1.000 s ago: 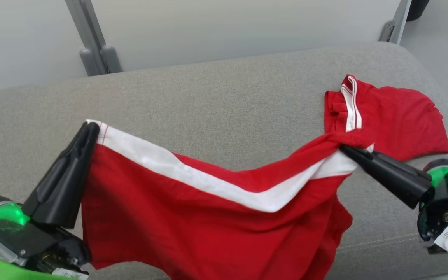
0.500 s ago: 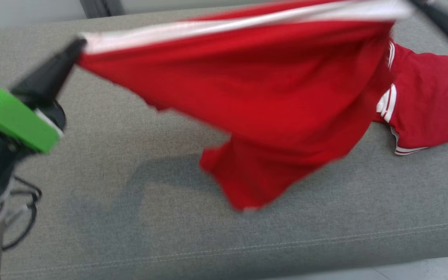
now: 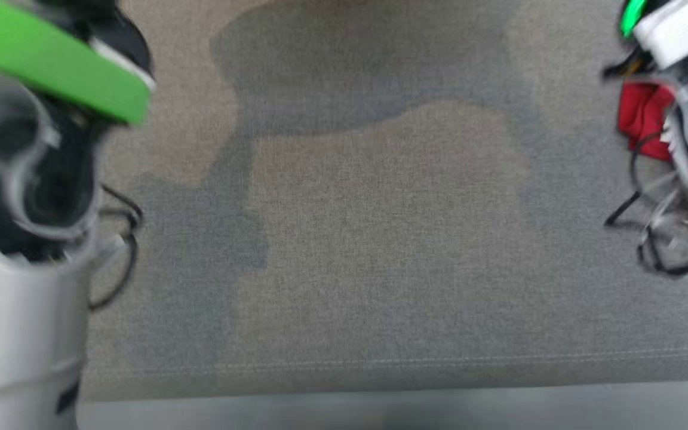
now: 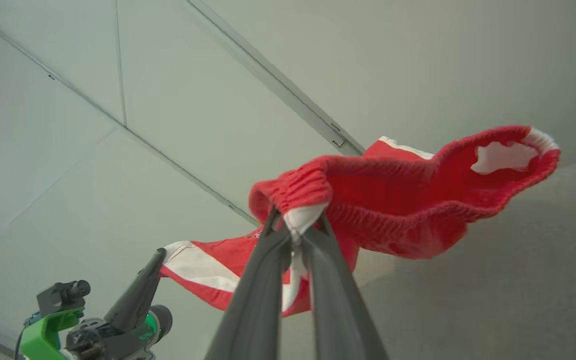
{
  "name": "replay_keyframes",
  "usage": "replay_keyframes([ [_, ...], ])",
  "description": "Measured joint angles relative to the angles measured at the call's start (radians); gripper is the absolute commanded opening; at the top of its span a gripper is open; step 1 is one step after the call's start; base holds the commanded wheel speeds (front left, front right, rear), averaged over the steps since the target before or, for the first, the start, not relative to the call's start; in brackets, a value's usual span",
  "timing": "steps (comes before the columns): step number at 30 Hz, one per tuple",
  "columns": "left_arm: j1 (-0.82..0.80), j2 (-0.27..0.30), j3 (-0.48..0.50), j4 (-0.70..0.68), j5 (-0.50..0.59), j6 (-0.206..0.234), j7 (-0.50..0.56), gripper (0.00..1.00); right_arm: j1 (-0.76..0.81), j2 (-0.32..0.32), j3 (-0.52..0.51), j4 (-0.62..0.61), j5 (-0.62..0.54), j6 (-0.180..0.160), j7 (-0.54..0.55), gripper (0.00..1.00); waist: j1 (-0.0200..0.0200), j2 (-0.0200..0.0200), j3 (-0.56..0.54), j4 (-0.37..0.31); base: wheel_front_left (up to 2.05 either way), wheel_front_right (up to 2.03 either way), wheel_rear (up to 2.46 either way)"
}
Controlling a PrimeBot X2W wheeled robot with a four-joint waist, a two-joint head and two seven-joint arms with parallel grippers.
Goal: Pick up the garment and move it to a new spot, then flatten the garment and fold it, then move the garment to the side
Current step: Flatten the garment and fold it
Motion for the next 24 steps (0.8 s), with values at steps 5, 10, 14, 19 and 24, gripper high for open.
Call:
replay_keyframes([
  [5, 0.229, -0.029, -0.016, 0.041, -0.03, -0.011, -0.05, 0.0, 0.198, 0.021, 0.049, 0.008, 0.025, 0.0, 0.016, 0.0, 0.0, 0.0, 0.074, 0.007, 0.0, 0.0, 0.0],
  [10, 0.347, -0.04, 0.011, 0.16, -0.033, -0.053, -0.149, 0.0, 0.303, 0.036, 0.056, 0.04, 0.025, 0.0, -0.021, 0.0, 0.0, 0.0, 0.148, 0.004, 0.0, 0.0, 0.0],
  [14, 0.357, -0.044, 0.025, 0.204, -0.037, -0.089, -0.193, 0.0, 0.334, 0.041, 0.071, 0.051, 0.025, 0.005, -0.031, 0.0, 0.0, 0.0, 0.156, -0.005, 0.0, 0.0, 0.0],
  [19, 0.365, -0.03, 0.063, 0.232, -0.038, -0.114, -0.239, 0.0, 0.377, 0.039, 0.116, 0.054, 0.023, 0.03, -0.03, 0.0, 0.0, 0.0, 0.123, -0.014, 0.0, 0.0, 0.0],
  [24, 0.421, -0.001, 0.092, 0.246, -0.044, -0.14, -0.258, 0.0, 0.434, 0.033, 0.149, 0.054, 0.014, 0.045, -0.029, 0.0, 0.0, 0.0, 0.079, -0.026, 0.0, 0.0, 0.0],
])
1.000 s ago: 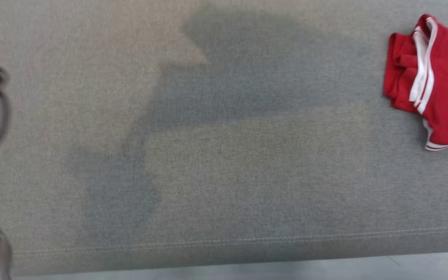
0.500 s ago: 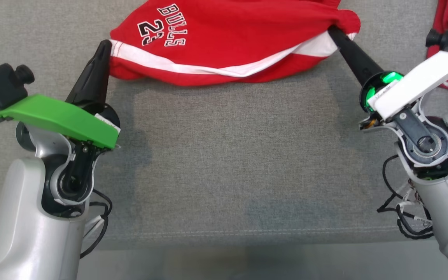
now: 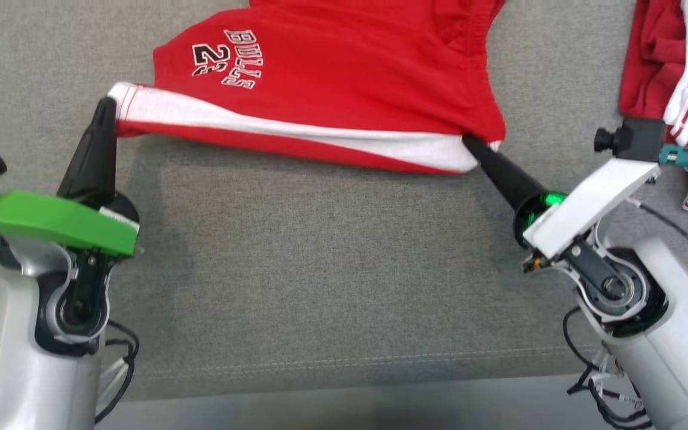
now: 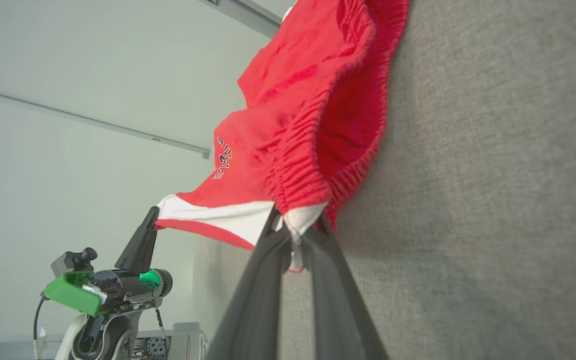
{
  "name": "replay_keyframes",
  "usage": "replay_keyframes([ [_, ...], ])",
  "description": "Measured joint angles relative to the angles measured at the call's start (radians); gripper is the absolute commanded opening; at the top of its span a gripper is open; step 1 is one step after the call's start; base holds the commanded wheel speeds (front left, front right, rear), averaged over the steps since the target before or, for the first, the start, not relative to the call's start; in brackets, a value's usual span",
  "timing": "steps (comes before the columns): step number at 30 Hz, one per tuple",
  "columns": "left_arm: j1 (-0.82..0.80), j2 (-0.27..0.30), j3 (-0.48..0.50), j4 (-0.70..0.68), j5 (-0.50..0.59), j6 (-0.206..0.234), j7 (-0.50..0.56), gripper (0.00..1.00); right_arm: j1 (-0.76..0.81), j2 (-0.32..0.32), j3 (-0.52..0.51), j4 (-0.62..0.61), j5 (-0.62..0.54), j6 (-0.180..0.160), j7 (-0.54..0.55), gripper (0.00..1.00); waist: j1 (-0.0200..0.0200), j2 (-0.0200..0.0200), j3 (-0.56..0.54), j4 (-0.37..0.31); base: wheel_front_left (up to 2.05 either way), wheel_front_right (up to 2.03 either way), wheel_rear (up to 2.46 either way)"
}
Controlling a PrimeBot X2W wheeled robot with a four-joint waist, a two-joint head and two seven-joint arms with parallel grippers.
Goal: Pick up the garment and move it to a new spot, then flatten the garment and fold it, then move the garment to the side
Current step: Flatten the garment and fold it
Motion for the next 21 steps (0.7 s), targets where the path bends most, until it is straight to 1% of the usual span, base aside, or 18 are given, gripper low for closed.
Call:
replay_keyframes([
  [3, 0.052, 0.018, 0.01, 0.006, 0.0, -0.009, -0.006, 0.0, 0.053, -0.001, 0.013, 0.0, 0.0, 0.008, -0.001, 0.0, 0.0, 0.0, -0.031, -0.007, 0.0, 0.0, 0.0],
  [11, 0.199, 0.035, 0.04, 0.004, -0.013, -0.009, -0.021, 0.0, 0.218, 0.009, 0.049, -0.014, 0.013, 0.008, -0.012, 0.0, -0.0001, 0.0, -0.118, -0.024, 0.0, 0.0, 0.0],
  [12, 0.232, 0.038, 0.04, -0.003, -0.013, -0.009, -0.021, 0.0, 0.256, 0.009, 0.057, -0.016, 0.016, 0.008, -0.016, 0.0, -0.0001, 0.0, -0.139, -0.028, 0.0, 0.0, 0.0],
  [17, 0.314, 0.04, 0.027, -0.029, -0.011, -0.007, -0.021, 0.0, 0.333, 0.004, 0.062, -0.022, 0.022, 0.007, -0.025, 0.0, -0.0001, 0.0, -0.178, -0.035, 0.0, 0.0, 0.0],
  [21, 0.407, 0.031, 0.027, -0.059, -0.013, 0.009, -0.021, 0.0, 0.411, 0.003, 0.065, -0.045, 0.054, 0.006, -0.036, 0.0, -0.0001, 0.0, -0.213, -0.041, 0.0, 0.0, 0.0],
])
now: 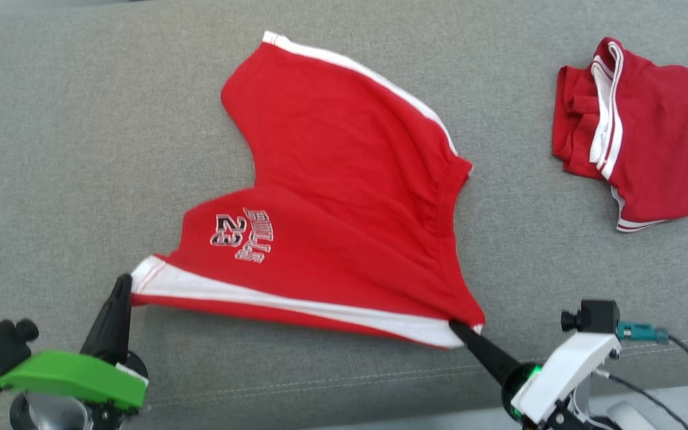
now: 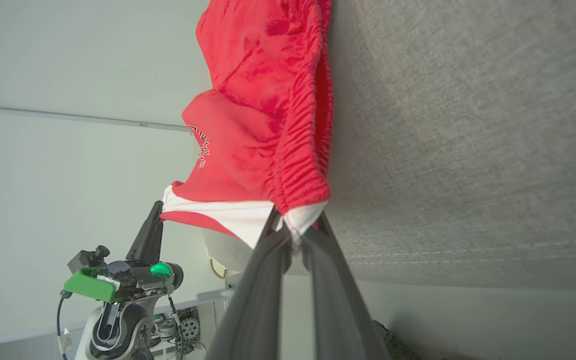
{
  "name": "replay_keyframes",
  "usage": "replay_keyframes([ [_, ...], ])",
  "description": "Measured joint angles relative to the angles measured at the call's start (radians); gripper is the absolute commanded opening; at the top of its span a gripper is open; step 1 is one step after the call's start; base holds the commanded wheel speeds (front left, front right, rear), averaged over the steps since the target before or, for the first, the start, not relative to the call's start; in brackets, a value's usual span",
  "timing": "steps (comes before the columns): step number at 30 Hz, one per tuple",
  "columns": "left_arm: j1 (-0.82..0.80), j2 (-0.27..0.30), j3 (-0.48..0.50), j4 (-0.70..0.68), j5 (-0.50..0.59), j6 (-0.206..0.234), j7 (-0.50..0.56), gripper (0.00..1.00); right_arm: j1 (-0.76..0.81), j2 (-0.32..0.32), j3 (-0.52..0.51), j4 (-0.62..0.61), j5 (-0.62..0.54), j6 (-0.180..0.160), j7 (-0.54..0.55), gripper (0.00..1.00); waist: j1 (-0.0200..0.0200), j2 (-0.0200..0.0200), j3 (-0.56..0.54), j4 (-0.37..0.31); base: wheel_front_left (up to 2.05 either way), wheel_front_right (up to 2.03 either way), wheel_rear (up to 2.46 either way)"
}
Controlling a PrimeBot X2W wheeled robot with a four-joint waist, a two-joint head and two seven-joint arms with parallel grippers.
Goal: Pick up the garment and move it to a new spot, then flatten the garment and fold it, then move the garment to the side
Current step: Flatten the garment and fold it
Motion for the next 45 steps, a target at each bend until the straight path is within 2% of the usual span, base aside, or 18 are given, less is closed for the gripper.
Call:
replay_keyframes([
  [3, 0.07, -0.015, 0.016, -0.044, -0.014, 0.014, -0.002, 0.0, 0.056, -0.003, 0.01, -0.024, 0.006, -0.001, -0.002, 0.0, 0.0, 0.0, -0.018, -0.003, 0.0, 0.0, 0.0],
  [10, 0.186, -0.01, 0.049, -0.135, -0.035, 0.044, -0.008, 0.0, 0.117, -0.014, 0.021, -0.071, 0.01, -0.001, -0.011, 0.0, 0.0, 0.0, -0.013, -0.016, 0.0, 0.0, 0.0],
  [20, 0.19, 0.09, 0.057, -0.272, -0.013, 0.053, 0.039, 0.0, 0.116, 0.013, 0.07, -0.123, 0.007, 0.001, -0.014, 0.0, 0.0, 0.0, 0.031, -0.031, 0.0, 0.0, 0.0],
  [27, 0.12, 0.144, 0.076, -0.354, 0.011, 0.066, 0.091, 0.0, 0.042, 0.056, 0.082, -0.14, 0.007, 0.011, 0.0, 0.0, 0.0, 0.0, 0.06, -0.069, 0.0, 0.0, 0.0],
  [35, 0.118, 0.142, 0.066, -0.321, -0.003, 0.081, 0.131, 0.0, 0.038, 0.046, 0.084, -0.09, -0.003, 0.011, 0.003, 0.0, 0.0, 0.0, 0.054, -0.103, 0.0, 0.0, 0.0],
  [45, 0.164, 0.109, 0.024, -0.262, -0.025, 0.09, 0.15, 0.0, 0.088, 0.008, 0.102, -0.052, -0.016, 0.004, 0.009, 0.0, 0.0, 0.0, 0.012, -0.051, 0.0, 0.0, 0.0],
])
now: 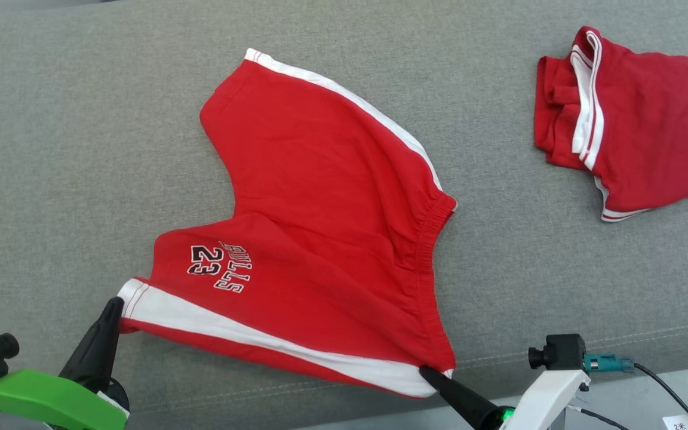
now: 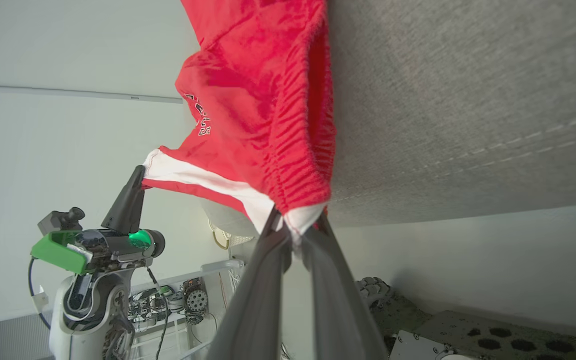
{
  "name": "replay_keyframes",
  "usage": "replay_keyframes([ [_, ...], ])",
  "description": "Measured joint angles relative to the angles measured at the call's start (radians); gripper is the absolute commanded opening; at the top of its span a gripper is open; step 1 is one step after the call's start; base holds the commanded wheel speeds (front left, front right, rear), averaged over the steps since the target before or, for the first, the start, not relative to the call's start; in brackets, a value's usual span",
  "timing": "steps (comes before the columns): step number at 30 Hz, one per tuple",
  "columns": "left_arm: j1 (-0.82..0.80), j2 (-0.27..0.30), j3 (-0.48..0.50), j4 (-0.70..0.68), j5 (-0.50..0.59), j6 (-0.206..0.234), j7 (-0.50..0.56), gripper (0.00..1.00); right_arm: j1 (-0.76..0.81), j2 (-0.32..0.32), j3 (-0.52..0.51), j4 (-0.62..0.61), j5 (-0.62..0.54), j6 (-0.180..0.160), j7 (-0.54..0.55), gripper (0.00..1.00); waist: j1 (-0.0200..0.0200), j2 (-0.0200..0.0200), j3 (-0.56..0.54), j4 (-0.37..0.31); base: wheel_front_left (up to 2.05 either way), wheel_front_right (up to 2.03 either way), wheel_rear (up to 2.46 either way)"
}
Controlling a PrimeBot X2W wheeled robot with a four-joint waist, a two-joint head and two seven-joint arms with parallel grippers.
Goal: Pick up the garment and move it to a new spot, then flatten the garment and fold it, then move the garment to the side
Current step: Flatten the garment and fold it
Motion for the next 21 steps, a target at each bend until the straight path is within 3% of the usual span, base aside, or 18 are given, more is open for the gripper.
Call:
replay_keyframes([
  [9, 0.018, -0.012, -0.012, 0.047, 0.001, 0.003, -0.002, 0.0, -0.002, -0.026, 0.036, 0.006, -0.071, -0.014, 0.014, 0.0, 0.0, 0.0, -0.008, 0.078, 0.0, 0.0, 0.0],
  [11, 0.019, -0.021, -0.014, 0.065, 0.001, 0.003, -0.008, 0.0, -0.005, -0.027, 0.044, 0.01, -0.08, -0.014, 0.021, 0.09, 0.0, 0.0, -0.007, 0.088, 0.0, 0.0, 0.0],
  [12, 0.019, -0.026, -0.015, 0.071, 0.001, 0.003, -0.011, 0.02, -0.006, -0.027, 0.046, 0.012, -0.083, -0.014, 0.024, 0.19, 0.0, 0.0, -0.007, 0.092, 0.0, 0.0, 0.0],
  [13, 0.019, -0.031, -0.018, 0.08, 0.001, 0.003, -0.015, 0.09, -0.006, -0.028, 0.046, 0.013, -0.085, -0.017, 0.026, 0.29, 0.0, 0.0, -0.007, 0.095, 0.0, 0.0, 0.0],
  [14, 0.019, -0.035, -0.02, 0.091, 0.001, 0.003, -0.018, 0.29, -0.006, -0.029, 0.047, 0.016, -0.087, -0.02, 0.026, 0.47, 0.0, 0.0, -0.008, 0.098, 0.0, 0.0, 0.0],
  [15, 0.019, -0.036, -0.022, 0.101, 0.001, 0.003, -0.018, 0.38, -0.007, -0.03, 0.048, 0.02, -0.092, -0.021, 0.026, 0.91, 0.0, 0.0, -0.01, 0.099, 0.0, 0.0, 0.0],
  [16, 0.019, -0.038, -0.023, 0.112, 0.001, 0.003, -0.021, 0.52, -0.007, -0.033, 0.048, 0.023, -0.094, -0.021, 0.026, 1.0, 0.0, 0.0, -0.012, 0.1, 0.0, 0.0, 0.0],
  [17, 0.019, -0.041, -0.024, 0.121, 0.001, 0.003, -0.027, 0.75, -0.008, -0.036, 0.05, 0.026, -0.096, -0.021, 0.028, 1.0, 0.0, 0.0, -0.015, 0.1, 0.0, 0.0, 0.0],
  [18, 0.02, -0.043, -0.026, 0.131, 0.001, 0.003, -0.027, 0.88, -0.008, -0.039, 0.052, 0.029, -0.098, -0.021, 0.031, 1.0, 0.0, 0.0, -0.018, 0.1, 0.0, 0.0, 0.0],
  [20, 0.02, -0.048, -0.031, 0.149, 0.001, 0.002, -0.027, 1.0, -0.008, -0.042, 0.054, 0.033, -0.099, -0.021, 0.036, 1.0, 0.0, 0.0, -0.025, 0.099, 0.0, 0.0, 0.0],
  [21, 0.022, -0.05, -0.031, 0.16, 0.001, 0.001, -0.027, 1.0, -0.008, -0.043, 0.056, 0.034, -0.099, -0.021, 0.04, 1.0, 0.0, 0.0, -0.029, 0.098, 0.0, 0.0, 0.0],
])
